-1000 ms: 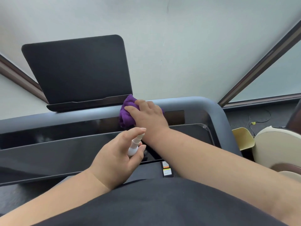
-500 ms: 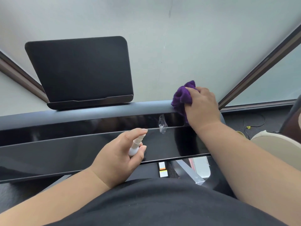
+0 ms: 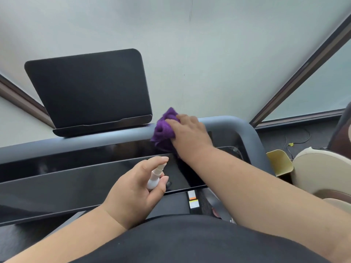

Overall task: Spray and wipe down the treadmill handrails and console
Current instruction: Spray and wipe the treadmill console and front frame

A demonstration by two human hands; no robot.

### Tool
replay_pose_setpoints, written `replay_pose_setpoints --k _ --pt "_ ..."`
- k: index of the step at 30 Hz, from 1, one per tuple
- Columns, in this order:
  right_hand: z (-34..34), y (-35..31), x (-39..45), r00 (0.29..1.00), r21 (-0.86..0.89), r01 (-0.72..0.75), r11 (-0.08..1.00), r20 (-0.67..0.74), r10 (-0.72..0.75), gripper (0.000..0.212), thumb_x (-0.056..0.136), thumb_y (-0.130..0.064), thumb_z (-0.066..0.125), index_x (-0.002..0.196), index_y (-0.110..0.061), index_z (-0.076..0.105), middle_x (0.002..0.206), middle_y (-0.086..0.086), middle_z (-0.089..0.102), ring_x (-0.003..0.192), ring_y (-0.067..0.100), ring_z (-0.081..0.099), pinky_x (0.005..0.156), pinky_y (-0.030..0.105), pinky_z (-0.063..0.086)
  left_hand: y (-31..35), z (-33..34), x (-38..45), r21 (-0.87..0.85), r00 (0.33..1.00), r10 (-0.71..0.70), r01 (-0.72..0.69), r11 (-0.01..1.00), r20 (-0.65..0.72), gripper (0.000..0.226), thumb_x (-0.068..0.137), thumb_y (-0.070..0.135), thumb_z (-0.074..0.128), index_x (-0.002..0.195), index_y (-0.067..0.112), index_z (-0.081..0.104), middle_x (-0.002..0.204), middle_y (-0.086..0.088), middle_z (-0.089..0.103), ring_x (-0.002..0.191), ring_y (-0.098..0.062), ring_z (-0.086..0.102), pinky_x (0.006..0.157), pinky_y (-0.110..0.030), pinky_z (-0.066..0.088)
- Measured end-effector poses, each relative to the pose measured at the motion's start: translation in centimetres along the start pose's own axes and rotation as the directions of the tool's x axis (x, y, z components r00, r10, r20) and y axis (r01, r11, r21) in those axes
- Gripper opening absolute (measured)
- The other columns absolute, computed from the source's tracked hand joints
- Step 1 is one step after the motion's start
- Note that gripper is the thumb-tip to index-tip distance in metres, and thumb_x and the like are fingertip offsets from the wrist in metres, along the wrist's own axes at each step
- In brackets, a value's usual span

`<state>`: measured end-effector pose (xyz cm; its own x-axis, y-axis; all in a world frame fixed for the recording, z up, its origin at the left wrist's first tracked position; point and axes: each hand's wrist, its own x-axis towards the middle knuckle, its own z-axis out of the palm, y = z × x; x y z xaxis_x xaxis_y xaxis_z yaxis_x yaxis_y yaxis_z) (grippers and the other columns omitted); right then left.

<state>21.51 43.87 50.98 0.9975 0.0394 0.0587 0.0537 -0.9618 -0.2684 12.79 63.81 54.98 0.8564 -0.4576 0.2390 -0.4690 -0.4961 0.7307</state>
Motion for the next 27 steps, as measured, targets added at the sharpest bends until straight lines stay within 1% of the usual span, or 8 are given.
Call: replay_pose_setpoints --k 2,6,12,14,17,20,23,27 --pt "-1.1 3.2 -0.7 0.991 0.016 -0.132 0.991 -0.018 0.133 0.040 0.094 -0.038 0.051 0.133 -0.037 0.051 0.136 0.001 0.048 0.115 0.031 0.043 0.100 0.041 0.037 0.1 0.5 0.2 -0.009 1.000 -0.011 0.011 1.000 0.019 0.047 0.089 0.037 0.058 0.132 0.042 0.041 0.089 0.020 0.060 0.072 0.002 0.057 0.070 -0.022 0.049" --pt "-4.1 9.9 -3.2 0.931 -0.021 -0.361 0.932 -0.071 0.359 0.030 0.096 -0.038 0.048 0.125 -0.034 0.057 0.131 0.003 0.050 0.112 0.033 0.044 0.095 0.041 0.039 1.1 1.8 1.1 0.024 0.995 -0.021 0.019 1.000 0.096 0.046 0.088 0.045 0.054 0.131 0.048 0.040 0.090 0.025 0.058 0.076 0.005 0.057 0.073 -0.010 0.043" --pt "-5.6 12.5 -7.4 0.863 0.009 -0.499 0.867 -0.084 0.498 0.028 0.094 -0.039 0.051 0.120 -0.031 0.058 0.125 0.007 0.050 0.109 0.034 0.045 0.092 0.042 0.043 2.7 4.4 2.4 0.070 0.977 0.010 -0.025 0.997 0.211 0.046 0.087 0.052 0.052 0.129 0.055 0.035 0.092 0.030 0.057 0.085 0.006 0.057 0.077 -0.008 0.041" --pt "-5.9 12.8 -9.4 0.835 0.058 -0.543 0.838 -0.065 0.546 0.030 0.092 -0.040 0.054 0.120 -0.031 0.058 0.122 0.008 0.050 0.109 0.035 0.046 0.093 0.043 0.044 3.1 5.3 2.7 0.092 0.968 0.028 -0.053 0.994 0.248 0.049 0.089 0.045 0.059 0.129 0.057 0.033 0.095 0.032 0.056 0.089 0.007 0.055 0.075 -0.006 0.039" --pt "-6.4 13.1 -13.5 0.795 0.088 -0.603 0.793 -0.018 0.607 0.033 0.088 -0.045 0.058 0.117 -0.031 0.056 0.114 0.009 0.052 0.104 0.037 0.050 0.092 0.042 0.044 3.5 6.4 3.1 0.100 0.954 0.052 -0.085 0.991 0.294 0.056 0.090 0.035 0.067 0.130 0.055 0.033 0.095 0.030 0.057 0.090 0.000 0.056 0.075 -0.008 0.038" --pt "-6.5 12.5 -18.9 0.769 0.091 -0.638 0.764 0.028 0.639 0.046 0.085 -0.052 0.061 0.125 -0.033 0.052 0.113 0.006 0.051 0.102 0.035 0.053 0.091 0.042 0.046 4.2 7.6 3.5 0.088 0.938 0.075 -0.111 0.990 0.337 0.054 0.089 0.037 0.065 0.129 0.055 0.034 0.093 0.027 0.058 0.087 -0.003 0.057 0.075 -0.014 0.042" --pt "-6.1 11.1 -22.9 0.763 -0.005 -0.644 0.765 0.058 0.643 0.073 0.082 -0.062 0.061 0.144 -0.031 0.035 0.130 0.005 0.045 0.110 0.030 0.052 0.093 0.042 0.049 4.8 8.5 3.9 0.076 0.922 0.096 -0.134 0.988 0.375 0.052 0.089 0.039 0.063 0.129 0.056 0.034 0.093 0.028 0.058 0.090 0.003 0.056 0.075 -0.008 0.038" --pt "-6.1 11.1 -21.6 0.738 -0.009 -0.670 0.742 0.094 0.668 0.087 0.082 -0.064 0.061 0.151 -0.027 0.021 0.133 0.007 0.043 0.113 0.030 0.053 0.092 0.043 0.051 5.3 9.3 4.4 0.082 0.908 0.086 -0.131 0.988 0.409 0.049 0.088 0.046 0.058 0.128 0.060 0.033 0.098 0.028 0.058 0.092 0.009 0.054 0.073 -0.009 0.037"
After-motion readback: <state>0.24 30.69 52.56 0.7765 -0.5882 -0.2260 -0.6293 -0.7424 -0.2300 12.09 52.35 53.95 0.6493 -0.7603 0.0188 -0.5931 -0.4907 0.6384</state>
